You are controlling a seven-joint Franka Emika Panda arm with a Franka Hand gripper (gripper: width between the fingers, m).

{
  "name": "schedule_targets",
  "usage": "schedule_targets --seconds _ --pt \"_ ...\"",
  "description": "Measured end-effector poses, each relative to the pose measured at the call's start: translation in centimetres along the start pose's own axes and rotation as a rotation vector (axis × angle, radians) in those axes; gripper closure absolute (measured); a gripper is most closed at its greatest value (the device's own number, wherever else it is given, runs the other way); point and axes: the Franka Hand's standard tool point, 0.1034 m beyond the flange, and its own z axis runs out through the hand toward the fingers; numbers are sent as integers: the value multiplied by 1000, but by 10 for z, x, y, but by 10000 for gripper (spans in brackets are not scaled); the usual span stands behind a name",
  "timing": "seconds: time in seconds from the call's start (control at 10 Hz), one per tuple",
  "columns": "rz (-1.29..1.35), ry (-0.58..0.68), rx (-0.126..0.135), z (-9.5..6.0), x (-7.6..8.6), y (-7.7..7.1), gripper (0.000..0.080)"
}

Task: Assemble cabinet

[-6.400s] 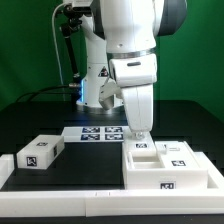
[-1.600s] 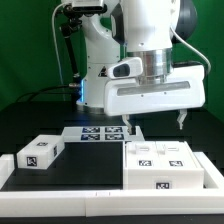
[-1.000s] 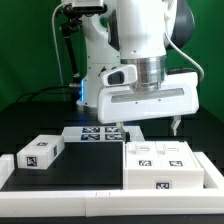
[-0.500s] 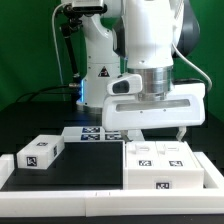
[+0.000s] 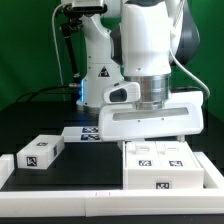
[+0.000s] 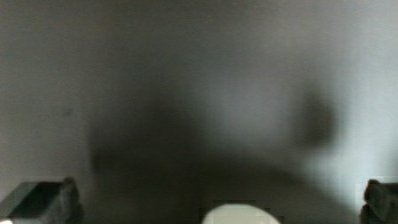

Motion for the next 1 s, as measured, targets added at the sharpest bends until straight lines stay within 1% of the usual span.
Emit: schedule_targets --seconds 0.2,0.3,0.4,0.5,0.6,0.8,0.9,1.0 --pt "-3 12 2 1 0 -2 2" --pt "-12 11 1 1 -1 -1 2" --pt "-12 11 1 1 -1 -1 24" --pt "-17 20 2 1 0 -2 24" --pt "-21 38 3 1 3 -2 232" --pt "-25 53 5 2 5 -4 521" --pt "-30 58 5 2 5 -5 521" --pt "-51 60 4 3 3 -4 597"
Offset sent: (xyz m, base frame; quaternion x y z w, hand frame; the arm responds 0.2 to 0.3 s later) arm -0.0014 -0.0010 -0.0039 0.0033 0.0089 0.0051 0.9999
